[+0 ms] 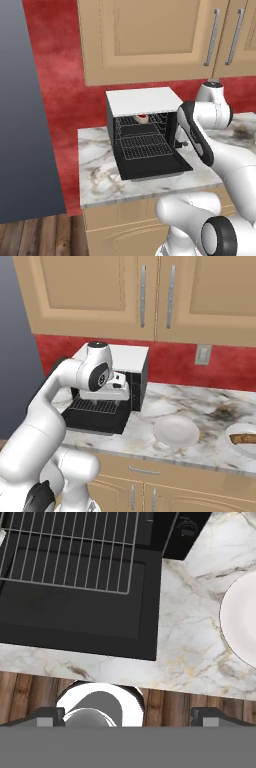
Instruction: Open the toaster oven door. Place the baguette on the bottom rack in the toaster oven and place the steak on the top rack.
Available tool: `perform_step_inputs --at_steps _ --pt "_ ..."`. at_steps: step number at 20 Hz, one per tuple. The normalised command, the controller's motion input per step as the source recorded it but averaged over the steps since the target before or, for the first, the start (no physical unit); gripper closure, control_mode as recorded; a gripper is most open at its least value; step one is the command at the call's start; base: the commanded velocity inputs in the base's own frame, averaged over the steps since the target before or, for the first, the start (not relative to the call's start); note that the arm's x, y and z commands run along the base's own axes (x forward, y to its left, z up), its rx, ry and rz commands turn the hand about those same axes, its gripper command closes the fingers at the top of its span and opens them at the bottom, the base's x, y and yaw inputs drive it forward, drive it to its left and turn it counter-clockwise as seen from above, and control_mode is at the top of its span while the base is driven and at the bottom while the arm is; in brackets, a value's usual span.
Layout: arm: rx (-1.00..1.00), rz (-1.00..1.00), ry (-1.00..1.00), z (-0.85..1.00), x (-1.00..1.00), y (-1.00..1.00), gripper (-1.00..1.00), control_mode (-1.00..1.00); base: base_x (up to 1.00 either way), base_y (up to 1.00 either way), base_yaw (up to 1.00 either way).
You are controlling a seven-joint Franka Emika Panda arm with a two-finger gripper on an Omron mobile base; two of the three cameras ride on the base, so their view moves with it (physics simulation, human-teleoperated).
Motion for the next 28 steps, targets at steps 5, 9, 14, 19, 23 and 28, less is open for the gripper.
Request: perform_step_inputs --at_steps 5,9,14,19,23,28 --pt "0.0 0.0 0.0 0.0 0.0 0.0 -1.0 1.0 0.0 -0.53 -0.07" --pt "0.0 0.0 0.0 0.0 0.0 0.0 -1.0 1.0 0.0 -0.51 -0.08" --pt "0.0 0.0 0.0 0.0 0.0 0.0 -1.0 1.0 0.06 -0.46 -0.07" --pt "0.0 0.0 0.0 0.0 0.0 0.0 -1.0 1.0 0.18 -0.46 -0.03" --pt "0.0 0.0 0.0 0.0 0.0 0.0 -1.0 1.0 0.29 -0.38 0.0" --pt "0.0 0.0 0.0 0.0 0.0 0.0 -1.0 1.0 0.41 -0.2 0.0"
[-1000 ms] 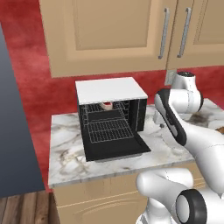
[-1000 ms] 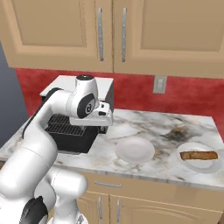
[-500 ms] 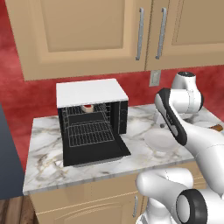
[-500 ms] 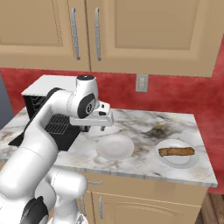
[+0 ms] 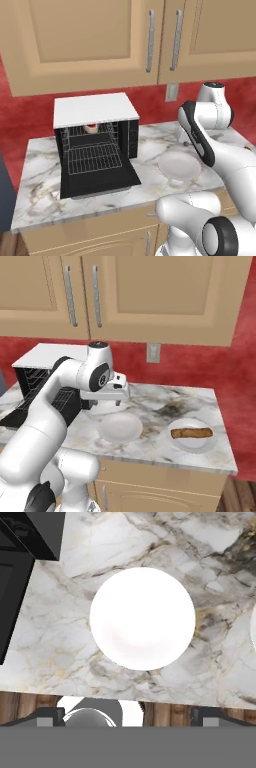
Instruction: Open the toaster oven door. Place the baguette on the bottom rack in the toaster oven and place the steak on the top rack.
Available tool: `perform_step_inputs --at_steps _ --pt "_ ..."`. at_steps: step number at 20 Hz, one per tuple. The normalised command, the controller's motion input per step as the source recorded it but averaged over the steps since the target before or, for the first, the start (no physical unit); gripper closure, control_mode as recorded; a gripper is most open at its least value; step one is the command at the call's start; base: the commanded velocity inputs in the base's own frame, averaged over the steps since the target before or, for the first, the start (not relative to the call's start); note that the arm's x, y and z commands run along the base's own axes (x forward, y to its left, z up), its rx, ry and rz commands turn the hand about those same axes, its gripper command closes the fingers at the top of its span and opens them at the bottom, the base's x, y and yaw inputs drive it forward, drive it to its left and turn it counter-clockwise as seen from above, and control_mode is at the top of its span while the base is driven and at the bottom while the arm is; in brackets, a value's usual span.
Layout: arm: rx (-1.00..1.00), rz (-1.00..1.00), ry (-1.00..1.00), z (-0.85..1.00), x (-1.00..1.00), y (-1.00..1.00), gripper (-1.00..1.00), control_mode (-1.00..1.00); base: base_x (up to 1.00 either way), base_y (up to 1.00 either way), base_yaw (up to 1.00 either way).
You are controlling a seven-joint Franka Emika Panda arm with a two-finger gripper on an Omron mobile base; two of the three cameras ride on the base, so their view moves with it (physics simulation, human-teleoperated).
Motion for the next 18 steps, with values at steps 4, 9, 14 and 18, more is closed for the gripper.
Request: perform_step_inputs --at_steps 4,9,14,18 --pt "0.0 0.0 0.0 0.0 0.0 0.0 -1.0 1.0 0.53 -0.09 0.0" --pt "0.0 0.0 0.0 0.0 0.0 0.0 -1.0 1.0 0.44 -0.25 0.0" --pt "0.0 -0.04 0.05 -0.01 0.09 -0.15 -1.0 -1.0 0.08 -0.14 0.0" --pt "0.0 -0.35 0.16 -0.09 0.74 -0.82 -1.0 -1.0 0.0 0.0 0.0"
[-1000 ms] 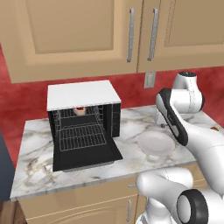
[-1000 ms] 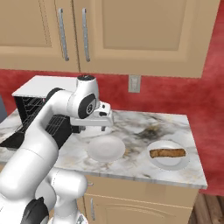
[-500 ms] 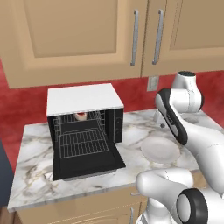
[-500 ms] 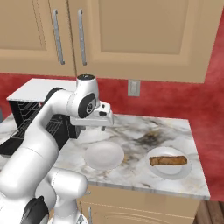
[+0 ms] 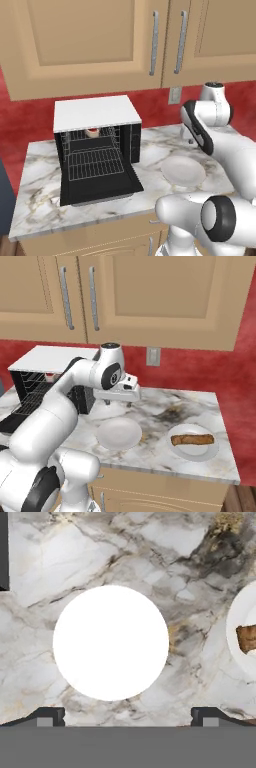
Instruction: Open the toaster oven door. Place the baguette on the bottom rack in the toaster oven and place the steak on the top rack.
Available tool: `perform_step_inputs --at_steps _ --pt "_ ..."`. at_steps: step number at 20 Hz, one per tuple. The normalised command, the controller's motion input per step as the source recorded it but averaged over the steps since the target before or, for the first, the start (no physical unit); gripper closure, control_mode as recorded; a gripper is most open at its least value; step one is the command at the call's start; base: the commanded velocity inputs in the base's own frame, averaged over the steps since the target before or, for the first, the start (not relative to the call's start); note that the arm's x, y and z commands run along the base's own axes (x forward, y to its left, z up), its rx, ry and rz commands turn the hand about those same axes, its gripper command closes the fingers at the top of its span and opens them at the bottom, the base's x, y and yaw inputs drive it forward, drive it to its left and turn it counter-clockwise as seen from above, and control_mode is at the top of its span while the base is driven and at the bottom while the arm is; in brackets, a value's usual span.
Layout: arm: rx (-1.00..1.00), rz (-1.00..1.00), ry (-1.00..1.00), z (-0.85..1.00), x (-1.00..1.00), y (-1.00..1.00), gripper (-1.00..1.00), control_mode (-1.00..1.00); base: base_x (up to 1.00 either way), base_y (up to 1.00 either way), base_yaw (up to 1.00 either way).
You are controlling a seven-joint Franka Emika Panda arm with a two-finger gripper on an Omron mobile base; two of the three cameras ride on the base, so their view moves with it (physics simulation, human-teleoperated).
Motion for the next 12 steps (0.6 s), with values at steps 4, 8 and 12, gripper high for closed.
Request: perform_step_inputs --at_steps 4,8,12 --pt "0.0 -0.5 0.15 -0.05 0.58 -1.0 -1.0 -1.0 0.0 0.0 0.0" --pt "0.0 -0.53 0.1 -0.07 0.32 -1.0 -1.0 -1.0 0.0 0.0 0.0" --pt "0.0 -0.45 0.07 -0.26 0.31 -1.0 -1.0 -1.0 0.0 0.0 0.0"
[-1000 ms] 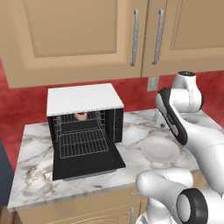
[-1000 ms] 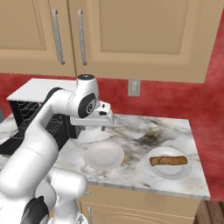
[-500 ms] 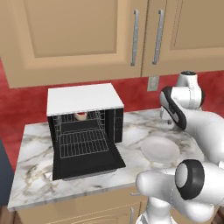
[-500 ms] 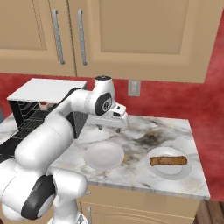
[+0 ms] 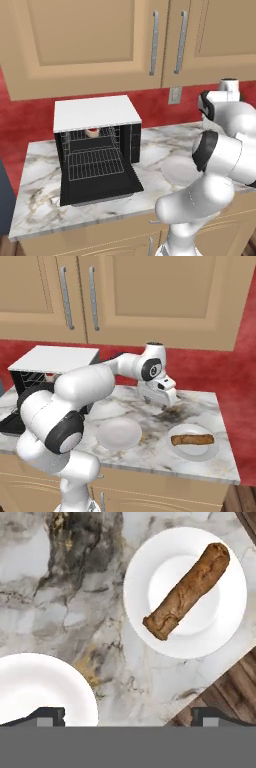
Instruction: Open the toaster oven door. Place the baguette on the bottom rack in the toaster oven and place the steak on the top rack.
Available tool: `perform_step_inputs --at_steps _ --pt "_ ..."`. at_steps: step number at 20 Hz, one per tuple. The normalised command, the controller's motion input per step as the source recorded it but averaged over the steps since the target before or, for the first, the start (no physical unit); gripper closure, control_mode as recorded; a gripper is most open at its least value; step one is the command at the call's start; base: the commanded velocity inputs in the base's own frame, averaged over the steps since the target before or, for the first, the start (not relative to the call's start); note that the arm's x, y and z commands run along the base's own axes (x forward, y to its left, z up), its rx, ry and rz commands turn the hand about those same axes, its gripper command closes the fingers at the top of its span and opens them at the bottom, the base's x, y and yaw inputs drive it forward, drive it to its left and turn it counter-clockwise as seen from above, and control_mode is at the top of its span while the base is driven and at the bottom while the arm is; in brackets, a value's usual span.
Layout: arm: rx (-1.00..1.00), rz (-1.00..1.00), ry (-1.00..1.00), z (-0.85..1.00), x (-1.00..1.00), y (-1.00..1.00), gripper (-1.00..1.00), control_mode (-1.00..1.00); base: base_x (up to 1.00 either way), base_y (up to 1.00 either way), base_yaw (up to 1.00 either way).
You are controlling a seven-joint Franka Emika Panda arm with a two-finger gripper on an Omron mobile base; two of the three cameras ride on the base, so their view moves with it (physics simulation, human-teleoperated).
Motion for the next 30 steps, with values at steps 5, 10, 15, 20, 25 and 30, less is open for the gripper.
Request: perform_step_inputs --at_steps 5,10,15,20,25,30 --pt "0.0 -0.4 0.03 -0.57 0.17 -1.0 -1.0 -1.0 0.0 0.0 0.0" --pt "0.0 -0.34 0.0 -0.81 0.03 -0.9 -1.0 -1.0 0.0 0.0 0.0" --pt "0.11 -0.27 0.0 -0.4 0.08 -0.66 -1.0 -1.0 0.0 0.0 0.0" --pt "0.19 -0.16 -0.01 -0.26 0.16 -0.09 -1.0 -1.0 0.0 0.0 0.0" --pt "0.13 -0.13 0.0 -0.43 0.05 -0.09 -1.0 -1.0 0.0 0.0 0.0" --pt "0.09 -0.12 0.0 -0.36 0.11 0.0 -1.0 -1.0 0.0 0.0 0.0"
